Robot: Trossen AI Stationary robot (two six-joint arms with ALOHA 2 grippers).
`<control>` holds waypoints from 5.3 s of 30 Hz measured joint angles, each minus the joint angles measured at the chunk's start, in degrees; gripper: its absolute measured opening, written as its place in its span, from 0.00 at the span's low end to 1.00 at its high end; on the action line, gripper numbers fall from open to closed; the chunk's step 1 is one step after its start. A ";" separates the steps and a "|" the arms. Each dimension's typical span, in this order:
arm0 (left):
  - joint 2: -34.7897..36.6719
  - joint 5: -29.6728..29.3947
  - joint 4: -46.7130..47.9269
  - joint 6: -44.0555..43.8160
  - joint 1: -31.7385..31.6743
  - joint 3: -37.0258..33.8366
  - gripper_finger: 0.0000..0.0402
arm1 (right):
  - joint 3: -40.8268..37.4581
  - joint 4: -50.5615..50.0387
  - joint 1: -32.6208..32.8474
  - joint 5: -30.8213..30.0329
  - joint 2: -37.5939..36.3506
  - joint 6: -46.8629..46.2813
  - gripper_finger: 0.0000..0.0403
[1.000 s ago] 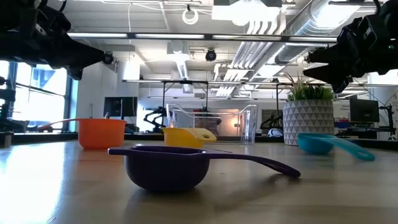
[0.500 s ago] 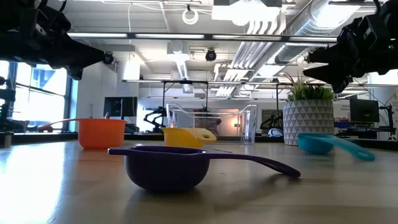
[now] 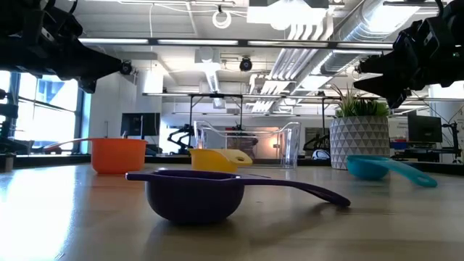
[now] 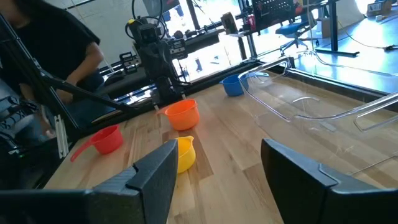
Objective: Nest measuring cups in basket
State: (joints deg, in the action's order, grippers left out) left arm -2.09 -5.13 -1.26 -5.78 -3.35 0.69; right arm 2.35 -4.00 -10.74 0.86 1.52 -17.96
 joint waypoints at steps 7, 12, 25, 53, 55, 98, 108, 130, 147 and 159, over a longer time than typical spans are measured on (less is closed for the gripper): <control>0.00 0.00 0.00 -0.01 0.00 0.00 0.09 | 0.00 -0.01 0.01 0.00 0.01 0.00 0.55; 0.00 -0.02 0.00 -0.02 0.02 0.00 0.09 | 0.00 0.01 0.01 0.00 0.00 0.00 0.55; 0.00 0.00 0.00 0.00 0.02 0.00 0.09 | 0.00 -0.01 0.00 0.00 0.02 0.00 0.55; 0.00 -0.01 0.00 -0.01 0.00 0.00 0.09 | 0.00 0.01 0.02 0.00 0.00 0.00 0.55; 0.00 -0.02 0.00 0.00 0.00 0.00 0.09 | 0.00 0.00 0.01 0.00 0.00 0.00 0.55; -0.10 -0.09 2.05 -26.93 0.04 11.07 0.09 | 0.00 -0.01 0.02 0.00 0.00 0.00 0.55; -9.19 2.50 7.89 -15.32 0.04 27.38 0.14 | 0.00 0.01 0.02 0.00 0.00 0.00 0.55; -29.52 14.54 18.35 -15.35 0.99 44.01 0.33 | 0.00 0.00 0.00 0.00 0.00 0.00 0.55; -34.23 24.02 47.15 -25.70 15.74 45.38 0.30 | 0.00 -0.01 0.02 0.00 0.00 0.00 0.55; -41.31 19.02 53.94 -26.25 26.61 45.38 0.30 | 0.00 0.01 0.00 0.00 0.00 0.00 0.55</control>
State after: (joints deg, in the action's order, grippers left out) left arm -43.39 13.89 52.68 -32.03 23.26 46.06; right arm 2.35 -3.99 -10.74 0.86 1.52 -17.96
